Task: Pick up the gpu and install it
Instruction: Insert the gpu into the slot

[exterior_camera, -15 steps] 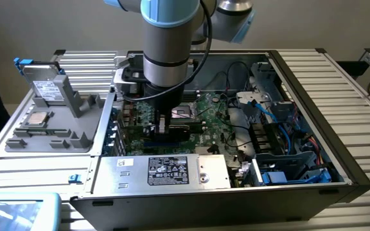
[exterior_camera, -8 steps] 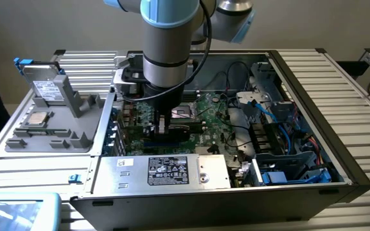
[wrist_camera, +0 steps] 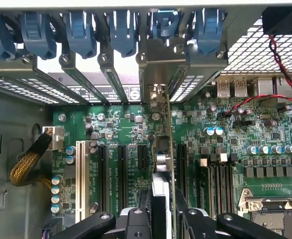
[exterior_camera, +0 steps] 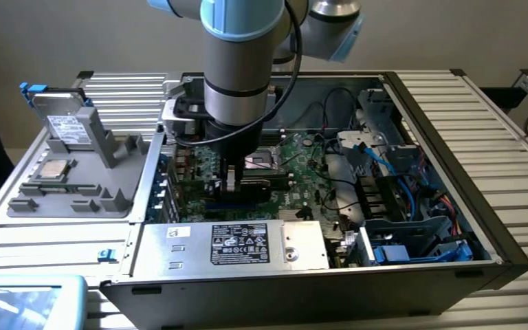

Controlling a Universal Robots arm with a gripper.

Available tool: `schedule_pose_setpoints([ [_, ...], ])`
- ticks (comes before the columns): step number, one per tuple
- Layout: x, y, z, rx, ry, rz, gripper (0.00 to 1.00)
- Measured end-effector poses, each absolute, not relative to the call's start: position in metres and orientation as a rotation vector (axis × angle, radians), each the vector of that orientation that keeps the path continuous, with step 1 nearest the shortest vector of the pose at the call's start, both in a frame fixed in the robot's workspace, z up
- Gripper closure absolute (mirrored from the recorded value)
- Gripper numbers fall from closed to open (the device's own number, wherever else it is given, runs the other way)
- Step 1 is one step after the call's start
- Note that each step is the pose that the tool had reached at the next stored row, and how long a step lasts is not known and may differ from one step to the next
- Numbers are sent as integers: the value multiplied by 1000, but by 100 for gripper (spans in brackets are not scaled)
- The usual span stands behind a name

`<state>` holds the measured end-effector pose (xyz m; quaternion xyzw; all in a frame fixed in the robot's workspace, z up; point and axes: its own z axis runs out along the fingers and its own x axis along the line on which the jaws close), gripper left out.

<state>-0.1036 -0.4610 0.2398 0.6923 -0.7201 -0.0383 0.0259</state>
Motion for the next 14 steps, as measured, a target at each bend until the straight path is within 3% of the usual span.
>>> schedule_pose_setpoints([
  [14, -104, -461, 240, 2136, -2222, -125, 71],
])
